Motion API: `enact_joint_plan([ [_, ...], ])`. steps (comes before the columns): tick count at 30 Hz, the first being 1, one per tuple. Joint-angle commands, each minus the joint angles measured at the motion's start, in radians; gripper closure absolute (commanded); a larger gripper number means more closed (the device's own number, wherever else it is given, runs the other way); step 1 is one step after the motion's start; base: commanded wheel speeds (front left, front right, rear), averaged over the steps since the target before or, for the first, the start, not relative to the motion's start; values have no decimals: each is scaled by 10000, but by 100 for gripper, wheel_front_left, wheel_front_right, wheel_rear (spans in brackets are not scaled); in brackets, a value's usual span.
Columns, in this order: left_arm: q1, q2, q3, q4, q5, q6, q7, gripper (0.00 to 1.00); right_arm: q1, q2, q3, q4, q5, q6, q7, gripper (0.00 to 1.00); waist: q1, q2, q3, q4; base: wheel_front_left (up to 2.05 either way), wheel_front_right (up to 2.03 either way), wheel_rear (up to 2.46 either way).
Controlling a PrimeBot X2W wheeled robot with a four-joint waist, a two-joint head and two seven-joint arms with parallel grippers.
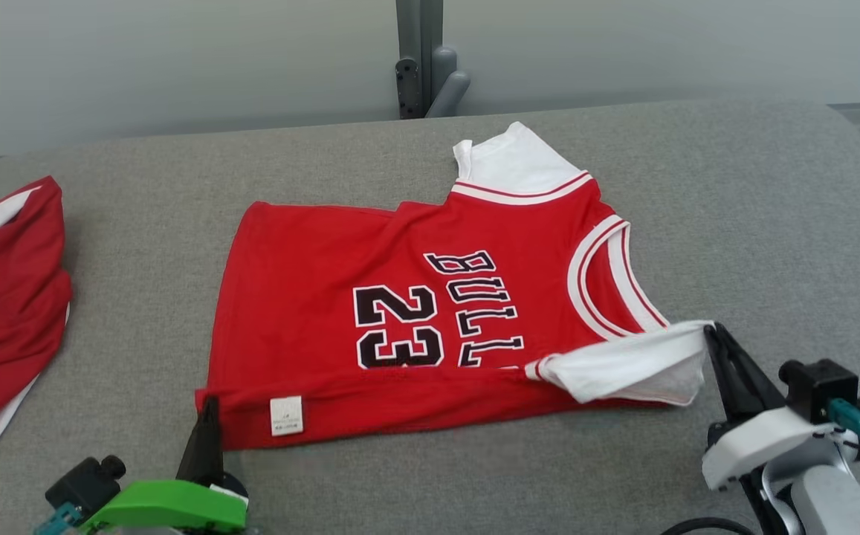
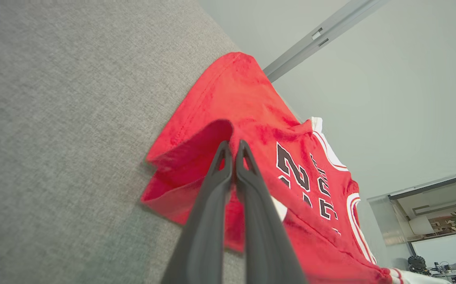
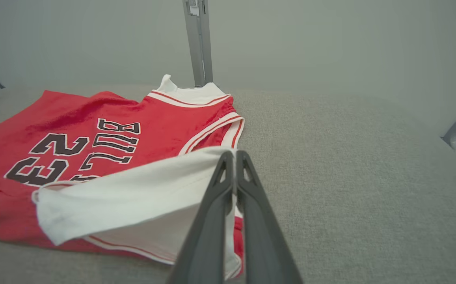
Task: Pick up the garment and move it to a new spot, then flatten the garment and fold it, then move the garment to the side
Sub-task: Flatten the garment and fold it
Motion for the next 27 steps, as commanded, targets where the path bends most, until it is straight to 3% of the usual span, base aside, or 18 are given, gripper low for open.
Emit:
enact_joint_plan([
  [1,-456,49,-107,0,161,21,-22,100,-563,-30,-29,193,-101,-19,-25,100,1,-1,374,212,0,0,0],
  [13,-2173,-151,-367,631,339,21,-12,100,-2796,-180,-100,1644,-546,-19,-25,100,1,-1,1424,599,0,0,0],
  [27,-3454,-330,-316,648,922,21,-13,100,-4180,-158,-407,2295,-935,-20,-25,100,1,-1,2324,752,0,0,0],
])
